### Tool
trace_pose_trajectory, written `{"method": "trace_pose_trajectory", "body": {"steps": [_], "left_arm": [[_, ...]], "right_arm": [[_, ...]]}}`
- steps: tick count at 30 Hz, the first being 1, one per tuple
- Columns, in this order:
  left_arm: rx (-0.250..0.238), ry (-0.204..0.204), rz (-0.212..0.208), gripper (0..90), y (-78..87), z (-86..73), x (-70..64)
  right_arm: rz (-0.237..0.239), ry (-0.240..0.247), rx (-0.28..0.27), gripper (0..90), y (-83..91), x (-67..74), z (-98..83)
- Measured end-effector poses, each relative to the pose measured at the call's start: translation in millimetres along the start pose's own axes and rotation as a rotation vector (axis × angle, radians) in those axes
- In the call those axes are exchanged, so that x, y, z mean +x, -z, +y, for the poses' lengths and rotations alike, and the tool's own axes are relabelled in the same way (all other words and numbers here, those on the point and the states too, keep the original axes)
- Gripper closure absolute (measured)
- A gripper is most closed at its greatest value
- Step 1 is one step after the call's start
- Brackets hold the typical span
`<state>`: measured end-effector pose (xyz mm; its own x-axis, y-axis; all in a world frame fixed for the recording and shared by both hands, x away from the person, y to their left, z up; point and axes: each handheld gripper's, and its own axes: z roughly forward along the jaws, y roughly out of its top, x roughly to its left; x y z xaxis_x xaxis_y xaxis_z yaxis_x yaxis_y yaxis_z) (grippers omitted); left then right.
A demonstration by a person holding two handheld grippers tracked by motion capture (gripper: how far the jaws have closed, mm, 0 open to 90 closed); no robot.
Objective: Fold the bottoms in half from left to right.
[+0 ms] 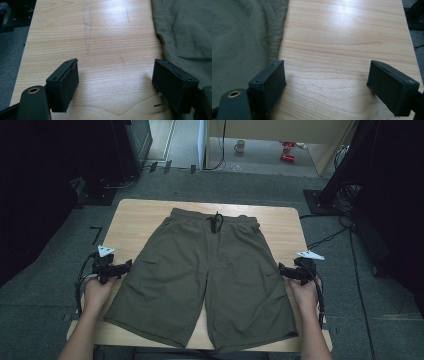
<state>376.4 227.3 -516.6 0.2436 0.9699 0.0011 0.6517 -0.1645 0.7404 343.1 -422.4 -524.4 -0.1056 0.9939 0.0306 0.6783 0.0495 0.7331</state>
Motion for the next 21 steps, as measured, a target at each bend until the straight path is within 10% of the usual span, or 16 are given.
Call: {"method": "trace_pose_trajectory", "body": {"steps": [11,21], "left_arm": [[0.0,0.002,0.001,22.0,-0.1,0.2,-0.8],[0.048,0.006,-0.104,25.9,15.9,9.5,3.0]], "right_arm": [[0.028,0.021,-0.014,23.8,1.4,1.4,-0.6],[0.078,0.015,0.063,32.6,4.7,0.3,10.5]]}}
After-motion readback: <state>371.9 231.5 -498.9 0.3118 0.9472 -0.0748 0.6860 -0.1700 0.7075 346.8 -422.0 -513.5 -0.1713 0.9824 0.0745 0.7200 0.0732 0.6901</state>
